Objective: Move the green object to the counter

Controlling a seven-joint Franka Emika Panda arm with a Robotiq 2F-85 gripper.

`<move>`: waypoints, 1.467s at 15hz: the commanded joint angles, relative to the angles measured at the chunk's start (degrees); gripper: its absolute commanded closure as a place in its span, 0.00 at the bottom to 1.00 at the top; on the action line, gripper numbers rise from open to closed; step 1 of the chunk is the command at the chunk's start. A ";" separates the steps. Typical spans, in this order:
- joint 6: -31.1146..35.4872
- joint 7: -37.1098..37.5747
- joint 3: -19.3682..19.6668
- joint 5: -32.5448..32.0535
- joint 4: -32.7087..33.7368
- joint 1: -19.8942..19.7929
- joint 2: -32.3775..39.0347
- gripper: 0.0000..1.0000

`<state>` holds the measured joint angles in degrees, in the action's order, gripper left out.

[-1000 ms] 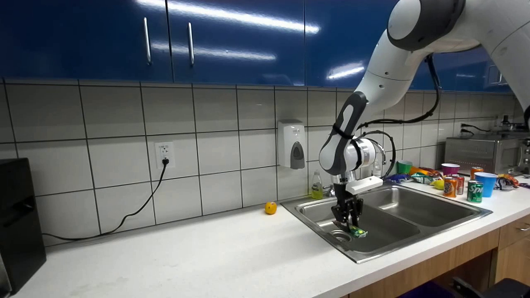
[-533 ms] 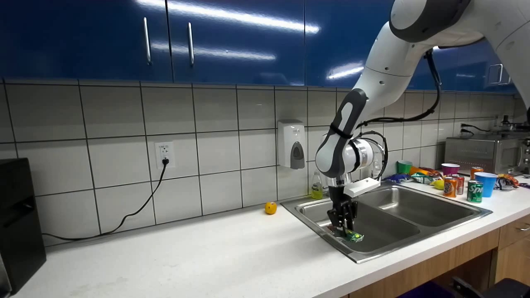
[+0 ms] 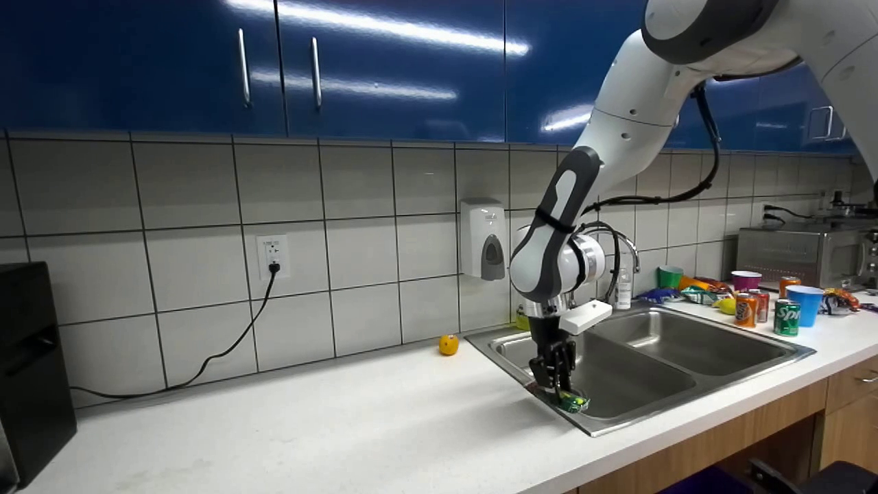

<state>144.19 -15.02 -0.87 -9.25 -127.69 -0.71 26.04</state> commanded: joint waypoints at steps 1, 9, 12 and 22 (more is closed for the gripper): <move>0.71 -2.02 -1.44 -0.96 -2.18 0.30 -1.84 0.82; 1.02 -6.04 -5.03 0.26 -2.88 0.41 -0.38 0.82; 1.17 -7.42 -6.14 0.81 -2.77 0.14 0.55 0.82; 1.66 -8.79 -7.14 1.57 -2.24 -0.53 2.74 0.75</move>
<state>145.29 -21.77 -7.04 -8.93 -129.87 0.13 28.78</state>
